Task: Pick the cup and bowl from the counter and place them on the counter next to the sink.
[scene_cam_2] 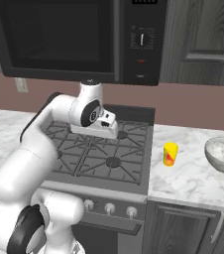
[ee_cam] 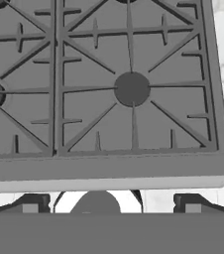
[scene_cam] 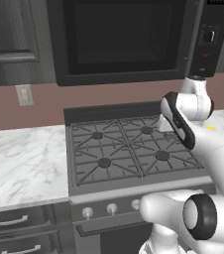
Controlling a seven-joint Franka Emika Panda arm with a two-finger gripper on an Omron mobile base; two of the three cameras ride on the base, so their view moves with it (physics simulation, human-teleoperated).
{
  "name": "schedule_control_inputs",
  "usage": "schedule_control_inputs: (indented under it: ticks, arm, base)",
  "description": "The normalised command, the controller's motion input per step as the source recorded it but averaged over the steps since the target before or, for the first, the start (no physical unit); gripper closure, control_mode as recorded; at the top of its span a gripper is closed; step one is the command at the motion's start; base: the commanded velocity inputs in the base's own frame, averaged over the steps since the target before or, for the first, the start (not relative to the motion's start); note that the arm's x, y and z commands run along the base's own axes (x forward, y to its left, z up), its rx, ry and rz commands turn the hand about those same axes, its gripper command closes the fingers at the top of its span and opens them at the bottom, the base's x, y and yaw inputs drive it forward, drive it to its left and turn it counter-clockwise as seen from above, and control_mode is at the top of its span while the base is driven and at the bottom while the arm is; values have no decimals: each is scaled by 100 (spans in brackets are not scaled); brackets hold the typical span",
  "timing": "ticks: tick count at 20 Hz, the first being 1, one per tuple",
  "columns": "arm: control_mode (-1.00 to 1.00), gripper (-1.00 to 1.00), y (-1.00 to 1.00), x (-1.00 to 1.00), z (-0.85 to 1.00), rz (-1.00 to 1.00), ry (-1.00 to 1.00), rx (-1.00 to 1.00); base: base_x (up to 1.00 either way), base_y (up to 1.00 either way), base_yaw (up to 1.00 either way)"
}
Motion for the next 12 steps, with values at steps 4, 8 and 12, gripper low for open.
schedule_control_inputs:
  ticks: [4,8,12]
  arm:
    - [-100,-100,-60,10,0,-14,4,0]
    - [-100,-100,-72,7,0,-14,4,0]
    - [-100,-100,-74,18,0,-17,8,0]
  base:
    - [0,0,0]
    - [0,0,0]
    - [0,0,0]
